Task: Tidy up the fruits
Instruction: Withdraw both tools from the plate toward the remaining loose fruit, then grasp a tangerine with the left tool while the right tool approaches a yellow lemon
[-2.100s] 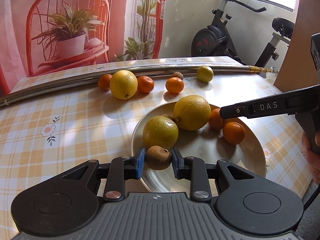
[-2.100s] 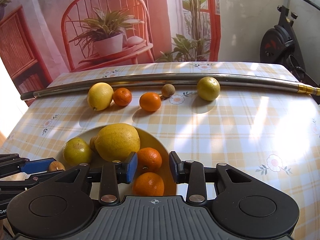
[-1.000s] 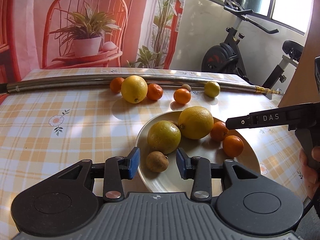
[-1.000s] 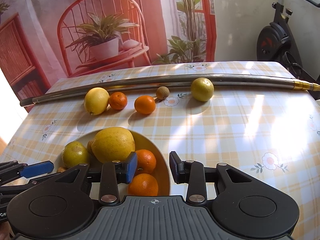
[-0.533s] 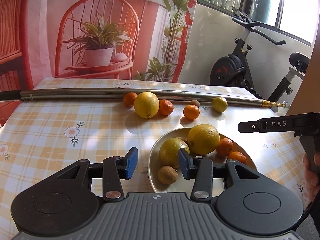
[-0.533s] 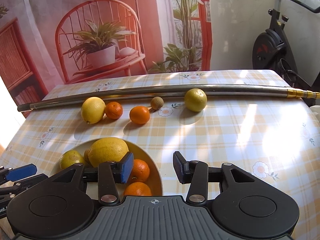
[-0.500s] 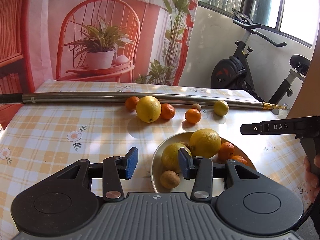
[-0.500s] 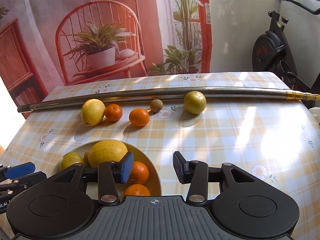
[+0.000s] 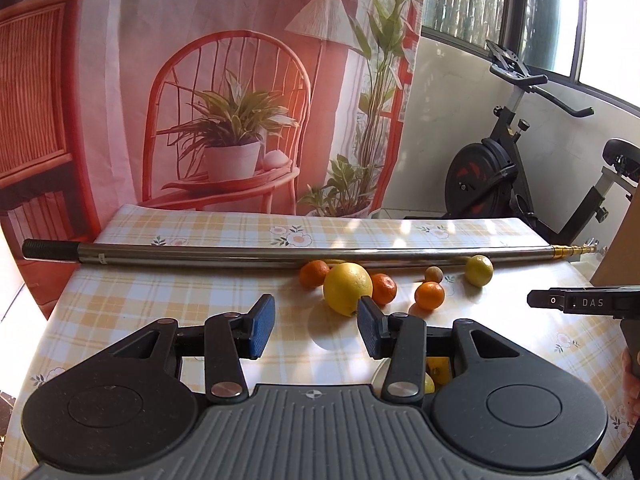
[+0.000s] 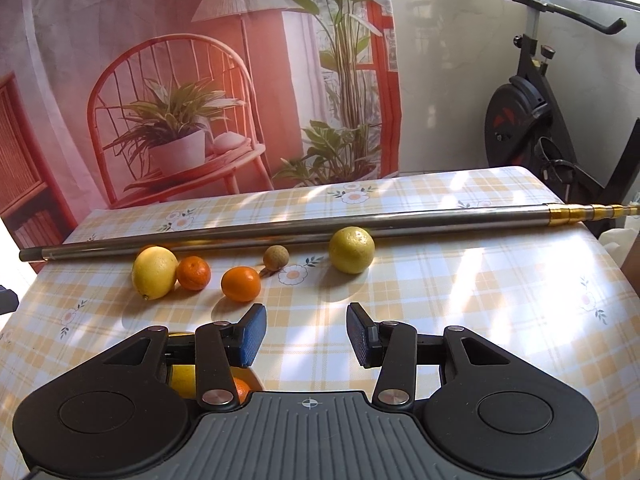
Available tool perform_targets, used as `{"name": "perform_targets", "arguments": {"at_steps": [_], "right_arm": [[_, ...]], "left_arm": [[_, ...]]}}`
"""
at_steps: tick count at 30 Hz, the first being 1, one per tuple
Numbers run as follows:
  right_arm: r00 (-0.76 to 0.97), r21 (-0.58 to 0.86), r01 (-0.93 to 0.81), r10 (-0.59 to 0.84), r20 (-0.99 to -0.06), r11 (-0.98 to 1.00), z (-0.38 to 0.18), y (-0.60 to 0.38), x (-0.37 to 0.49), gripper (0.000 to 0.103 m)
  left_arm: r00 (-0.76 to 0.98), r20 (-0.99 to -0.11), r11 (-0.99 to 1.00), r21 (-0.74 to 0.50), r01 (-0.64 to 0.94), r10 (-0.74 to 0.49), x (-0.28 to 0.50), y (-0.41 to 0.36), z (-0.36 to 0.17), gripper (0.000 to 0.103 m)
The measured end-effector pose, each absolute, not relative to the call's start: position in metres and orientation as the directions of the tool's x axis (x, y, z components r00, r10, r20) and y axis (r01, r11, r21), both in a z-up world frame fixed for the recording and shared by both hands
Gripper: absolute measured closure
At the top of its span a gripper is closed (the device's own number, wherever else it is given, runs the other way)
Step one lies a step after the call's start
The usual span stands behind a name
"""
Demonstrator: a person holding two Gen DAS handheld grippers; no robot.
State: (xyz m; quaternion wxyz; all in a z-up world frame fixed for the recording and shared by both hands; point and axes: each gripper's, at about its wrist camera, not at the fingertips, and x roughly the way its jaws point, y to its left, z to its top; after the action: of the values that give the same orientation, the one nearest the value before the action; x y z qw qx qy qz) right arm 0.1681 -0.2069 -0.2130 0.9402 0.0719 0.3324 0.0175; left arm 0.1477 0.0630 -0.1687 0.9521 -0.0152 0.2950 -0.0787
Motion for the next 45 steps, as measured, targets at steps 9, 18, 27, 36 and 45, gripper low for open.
{"name": "perform_targets", "arguments": {"at_steps": [9,18,27,36,45], "right_arm": [[0.78,0.152,0.018,0.081,-0.621,0.988,-0.217,-0.218,0.19,0.062],[0.773,0.166,0.024,0.087,-0.628,0.986,-0.225,-0.23,0.205,0.062],[0.764,0.228,0.052,0.109,-0.636,0.972,-0.238,-0.24,0.215,0.062],[0.745,0.23,0.054,0.114,-0.657,0.972,-0.247,-0.237,0.229,0.062],[0.735,0.217,0.064,0.102,-0.67,0.974,-0.254,-0.239,0.234,0.062]], "left_arm": [[0.784,-0.583,0.975,-0.07,0.21,-0.21,0.178,0.041,-0.166,0.055],[0.723,-0.624,0.952,-0.138,0.272,-0.297,0.208,0.017,-0.185,0.055],[0.69,-0.677,0.966,-0.205,0.156,-0.255,0.253,0.038,-0.2,0.056],[0.657,-0.716,0.95,-0.312,0.001,-0.236,0.319,0.054,-0.22,0.057],[0.586,-0.769,0.919,-0.382,-0.097,-0.258,0.346,0.061,-0.247,0.057]]}}
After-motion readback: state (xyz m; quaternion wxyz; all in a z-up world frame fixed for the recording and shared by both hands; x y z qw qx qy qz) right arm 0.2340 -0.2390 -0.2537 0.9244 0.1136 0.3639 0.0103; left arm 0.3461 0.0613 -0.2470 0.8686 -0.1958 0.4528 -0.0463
